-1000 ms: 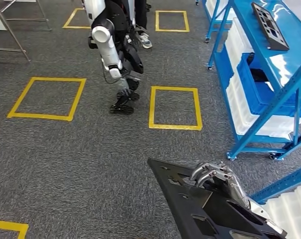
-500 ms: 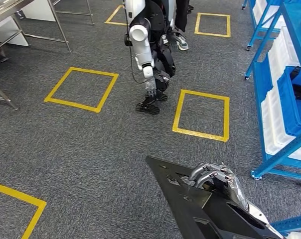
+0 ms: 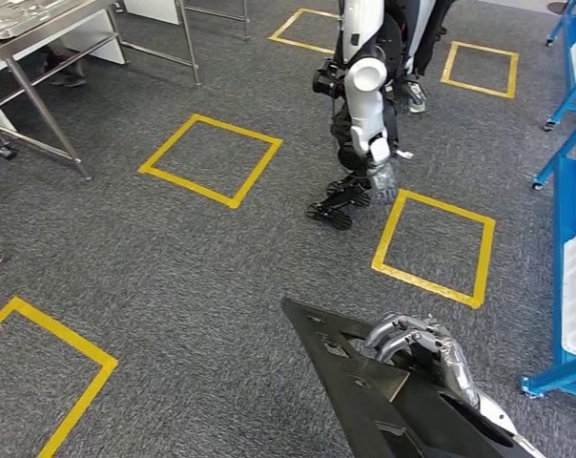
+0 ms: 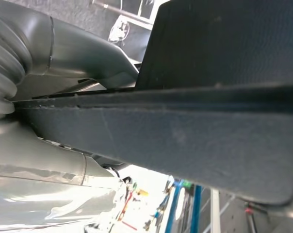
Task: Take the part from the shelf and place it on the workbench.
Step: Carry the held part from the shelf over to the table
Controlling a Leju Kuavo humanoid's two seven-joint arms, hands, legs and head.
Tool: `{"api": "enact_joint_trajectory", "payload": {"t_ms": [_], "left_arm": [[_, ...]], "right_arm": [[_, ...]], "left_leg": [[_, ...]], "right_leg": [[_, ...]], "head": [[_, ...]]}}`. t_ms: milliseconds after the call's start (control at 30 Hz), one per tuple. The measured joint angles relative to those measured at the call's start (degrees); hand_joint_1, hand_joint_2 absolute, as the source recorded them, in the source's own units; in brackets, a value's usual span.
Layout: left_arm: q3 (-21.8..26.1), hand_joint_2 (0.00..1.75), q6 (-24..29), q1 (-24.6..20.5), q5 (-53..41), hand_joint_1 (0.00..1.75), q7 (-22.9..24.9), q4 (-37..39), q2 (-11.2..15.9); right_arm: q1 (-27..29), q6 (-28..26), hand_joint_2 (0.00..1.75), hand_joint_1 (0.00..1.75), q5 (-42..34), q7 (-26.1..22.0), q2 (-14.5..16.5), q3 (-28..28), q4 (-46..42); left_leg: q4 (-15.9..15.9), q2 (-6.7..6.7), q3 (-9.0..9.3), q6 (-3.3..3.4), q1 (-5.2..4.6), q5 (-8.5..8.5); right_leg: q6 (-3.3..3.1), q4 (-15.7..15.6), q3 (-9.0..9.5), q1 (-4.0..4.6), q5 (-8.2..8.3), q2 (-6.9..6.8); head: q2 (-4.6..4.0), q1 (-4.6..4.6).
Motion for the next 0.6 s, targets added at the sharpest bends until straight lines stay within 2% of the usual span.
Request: {"api": "enact_joint_trajectory", "payload": {"t_ms": [33,67,100,133,200,233,267,333,367,400,433,467,500,567,600], "left_arm": [[0.0,1.75,0.0,0.0,0.1,0.0,-0.1,0.0,0.0],[0.0,1.75,-0.1,-0.1,0.1,0.0,-0.2,0.0,0.0],[0.0,1.75,-0.1,-0.1,0.2,0.0,-0.3,0.0,0.0],[0.0,1.75,-0.1,-0.1,0.2,0.0,-0.4,0.0,0.0],[0.0,1.75,-0.1,0.2,0.4,0.0,-0.4,0.0,0.0],[0.0,1.75,-0.1,0.2,0.5,0.0,-0.4,0.0,0.0],[0.0,1.75,-0.1,0.2,0.6,0.0,-0.4,0.0,0.0],[0.0,1.75,-0.1,0.0,0.8,0.0,-0.4,0.0,0.0],[0.0,1.75,-0.1,0.0,0.8,0.0,-0.4,0.0,-0.1],[0.0,1.75,-0.1,0.1,0.8,0.0,-0.4,0.0,-0.1],[0.0,1.75,-0.1,0.2,0.8,0.0,-0.4,0.0,-0.1],[0.0,1.75,-0.1,0.3,0.8,0.0,-0.4,0.0,-0.1],[0.0,1.75,-0.2,0.4,0.8,0.0,-0.4,0.0,-0.1],[0.0,1.75,-0.4,0.4,0.8,0.0,-0.6,0.0,-0.2],[0.0,1.75,-0.5,0.3,0.8,0.0,-0.6,0.0,-0.2]], "right_arm": [[0.0,0.1,1.75,1.75,0.0,0.0,0.0,0.0,0.0],[0.1,0.1,1.75,1.75,-0.1,0.0,0.0,0.0,0.0],[0.2,0.2,1.75,1.75,-0.1,0.0,0.0,-0.1,0.0],[0.2,0.4,1.75,1.75,0.0,0.0,0.0,-0.1,0.0],[0.3,0.5,1.75,1.75,0.1,0.0,-0.1,-0.1,0.0],[0.3,0.6,1.75,1.75,0.2,0.0,-0.1,-0.1,-0.1],[0.3,0.6,1.75,1.75,0.3,0.0,-0.1,-0.1,-0.3],[0.6,0.7,1.75,1.75,0.3,0.0,-0.2,-0.2,-0.5],[0.7,0.7,1.75,1.75,0.4,0.0,-0.2,-0.2,-0.6],[0.8,0.8,1.75,1.75,0.4,0.0,-0.3,-0.2,-0.6],[0.8,0.8,1.75,1.75,0.5,0.0,-0.3,-0.2,-0.6],[0.9,0.9,1.75,1.75,0.6,0.0,-0.3,-0.2,-0.6],[0.8,0.9,1.75,1.75,0.7,0.0,-0.3,-0.2,-0.6],[0.8,0.9,1.75,1.75,0.9,0.0,-0.4,-0.2,-0.7],[0.7,0.9,1.75,1.75,1.0,0.0,-0.4,-0.2,-0.7]], "left_leg": [[0.1,-0.81,0.11,-0.26,0.0,-0.19],[0.3,-1.62,0.05,-0.54,0.06,-0.33],[0.4,-2.35,-0.13,-0.85,0.14,-0.4],[0.4,-3.06,-0.35,-1.13,0.23,-0.37],[0.4,-3.99,-0.55,-1.65,0.44,-0.37],[0.9,-3.29,-0.76,-1.9,0.39,-0.76],[2.3,-1.91,-1.43,-2.17,0.33,-1.65],[8.4,1.55,-4.48,-2.68,0.33,-4.65],[12.2,2.45,-6.45,-2.89,0.45,-6.09],[14.9,2.87,-7.96,-3.03,0.6,-6.78],[15.9,3.08,-8.59,-3.11,0.71,-6.49],[14.5,3.3,-8.03,-3.1,0.79,-5.06],[11.2,3.81,-6.51,-2.98,0.81,-2.91],[4.2,6.33,-3.09,-2.45,0.35,0.08],[2.3,7.44,-2.19,-2.1,0.02,0.5]], "right_leg": [[-0.03,-3.6,1.24,-0.1,2.05,1.52],[-0.12,-6.5,2.28,-0.2,3.3,2.92],[-0.27,-8.2,2.85,-0.23,3.7,3.99],[-0.49,-8.5,3.04,-0.17,3.42,4.29],[-1.05,-9.0,3.36,-0.15,3.34,2.96],[-1.34,-9.1,3.58,-0.22,3.32,2.19],[-1.64,-9.3,3.8,-0.31,3.26,1.29],[-2.12,-9.4,4.15,-0.27,2.94,-0.58],[-2.25,-9.4,4.28,-0.22,2.75,-1.52],[-2.29,-9.4,4.44,-0.18,2.54,-2.39],[-2.26,-9.3,4.65,-0.17,2.32,-3.19],[-2.18,-9.3,4.96,-0.16,2.06,-3.95],[-2.06,-9.3,5.34,-0.15,1.77,-4.66],[-1.58,-9.3,6.07,-0.01,1.14,-5.89],[-1.28,-9.3,6.31,0.1,0.88,-6.42]], "head": [[0.0,0.0],[0.0,-0.01],[0.01,-0.02],[0.01,-0.03],[0.01,-0.06],[0.01,-0.08],[0.01,-0.1],[0.01,-0.13],[0.01,-0.13],[0.01,-0.14],[0.01,-0.14],[0.01,-0.14],[0.01,-0.14],[0.01,-0.14],[0.01,-0.13]]}}
